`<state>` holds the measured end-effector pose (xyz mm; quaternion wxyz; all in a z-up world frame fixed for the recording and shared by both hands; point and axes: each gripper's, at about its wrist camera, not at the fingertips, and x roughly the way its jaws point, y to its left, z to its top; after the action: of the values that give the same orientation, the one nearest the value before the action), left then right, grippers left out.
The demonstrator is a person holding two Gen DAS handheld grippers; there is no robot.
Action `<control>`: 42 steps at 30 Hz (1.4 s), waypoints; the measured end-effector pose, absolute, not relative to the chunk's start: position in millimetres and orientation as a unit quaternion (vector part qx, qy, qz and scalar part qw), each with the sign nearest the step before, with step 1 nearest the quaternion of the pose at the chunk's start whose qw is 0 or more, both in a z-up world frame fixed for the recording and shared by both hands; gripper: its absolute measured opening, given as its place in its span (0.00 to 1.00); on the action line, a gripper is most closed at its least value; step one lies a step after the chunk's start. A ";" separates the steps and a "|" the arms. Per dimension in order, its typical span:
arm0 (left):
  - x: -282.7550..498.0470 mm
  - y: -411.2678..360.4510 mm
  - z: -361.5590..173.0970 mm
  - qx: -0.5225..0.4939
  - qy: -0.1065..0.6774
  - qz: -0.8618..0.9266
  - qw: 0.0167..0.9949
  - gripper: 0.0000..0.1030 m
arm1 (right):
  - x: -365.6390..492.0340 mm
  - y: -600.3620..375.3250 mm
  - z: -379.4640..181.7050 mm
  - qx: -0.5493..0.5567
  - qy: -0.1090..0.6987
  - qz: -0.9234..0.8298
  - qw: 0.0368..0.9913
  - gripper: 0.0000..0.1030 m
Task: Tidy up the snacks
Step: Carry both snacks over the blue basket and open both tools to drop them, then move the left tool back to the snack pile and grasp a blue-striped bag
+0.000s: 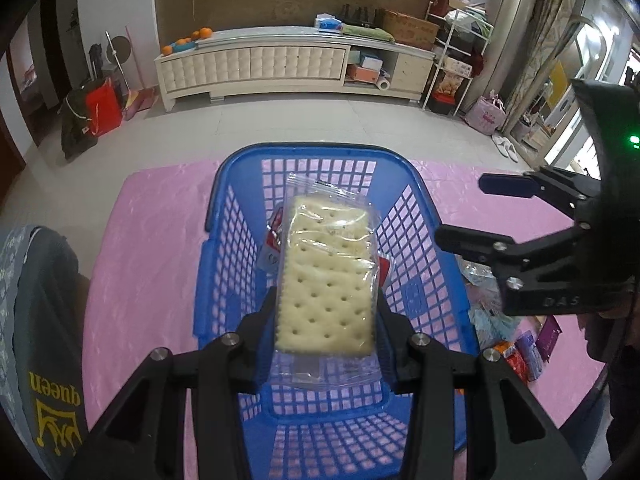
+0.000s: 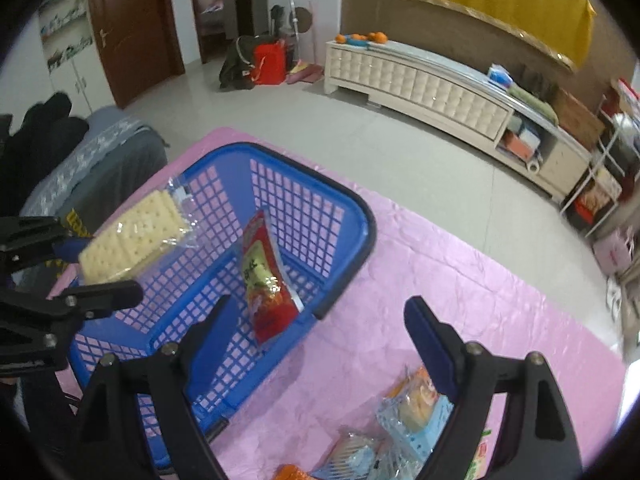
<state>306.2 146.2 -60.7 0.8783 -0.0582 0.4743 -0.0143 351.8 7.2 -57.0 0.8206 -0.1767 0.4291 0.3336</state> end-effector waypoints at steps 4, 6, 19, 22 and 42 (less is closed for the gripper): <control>325.7 147.4 -64.7 -0.048 0.464 -0.005 0.885 0.42 | 349.4 3.5 -56.4 -0.185 0.408 0.328 0.832 0.85; 336.3 153.3 -71.8 -0.044 0.468 0.016 0.882 0.64 | 350.1 2.4 -57.7 -0.172 0.414 0.330 0.831 0.85; 299.9 151.9 -65.7 -0.088 0.476 0.009 0.875 0.66 | 329.9 -22.5 -42.6 -0.119 0.441 0.321 0.829 0.85; 285.2 141.8 -51.7 -0.077 0.464 0.003 0.883 0.66 | 318.0 -31.1 -35.1 -0.111 0.441 0.317 0.832 0.85; 226.2 22.5 9.6 -0.003 0.406 -0.061 0.912 0.79 | 248.4 -129.8 6.1 -0.067 0.431 0.261 0.861 0.85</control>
<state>226.2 22.5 9.6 0.9117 -0.0031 0.4064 -0.0607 248.3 -129.8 6.1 0.8611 -0.0670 0.4314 0.2605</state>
